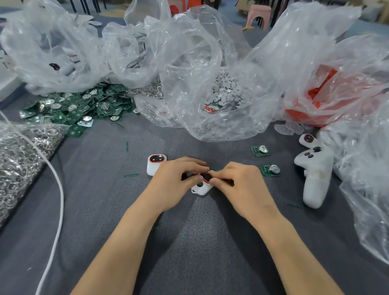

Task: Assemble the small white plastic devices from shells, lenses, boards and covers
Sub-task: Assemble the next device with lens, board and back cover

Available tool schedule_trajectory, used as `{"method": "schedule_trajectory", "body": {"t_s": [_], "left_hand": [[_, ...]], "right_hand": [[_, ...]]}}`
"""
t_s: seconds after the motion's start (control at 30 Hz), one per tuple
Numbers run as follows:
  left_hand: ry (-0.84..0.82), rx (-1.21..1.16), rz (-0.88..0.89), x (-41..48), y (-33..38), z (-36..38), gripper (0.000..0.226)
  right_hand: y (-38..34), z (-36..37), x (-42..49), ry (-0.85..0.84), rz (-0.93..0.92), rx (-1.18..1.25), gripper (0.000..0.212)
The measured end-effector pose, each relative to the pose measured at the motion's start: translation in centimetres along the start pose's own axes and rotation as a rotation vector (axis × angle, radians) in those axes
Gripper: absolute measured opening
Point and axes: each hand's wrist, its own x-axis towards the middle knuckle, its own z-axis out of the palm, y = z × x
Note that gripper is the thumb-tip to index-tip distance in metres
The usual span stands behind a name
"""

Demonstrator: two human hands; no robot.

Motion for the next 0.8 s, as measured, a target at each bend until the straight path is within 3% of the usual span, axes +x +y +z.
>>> {"method": "schedule_trajectory", "body": {"t_s": [0.4, 0.8], "left_hand": [[0.043, -0.031, -0.053, -0.01, 0.02, 0.58, 0.02], [0.004, 0.018, -0.011, -0.14, 0.16, 0.15, 0.024]], "right_hand": [[0.35, 0.16, 0.05, 0.038, 0.03, 0.148, 0.018], [0.83, 0.65, -0.07, 0.076, -0.096, 0.04, 0.017]]}}
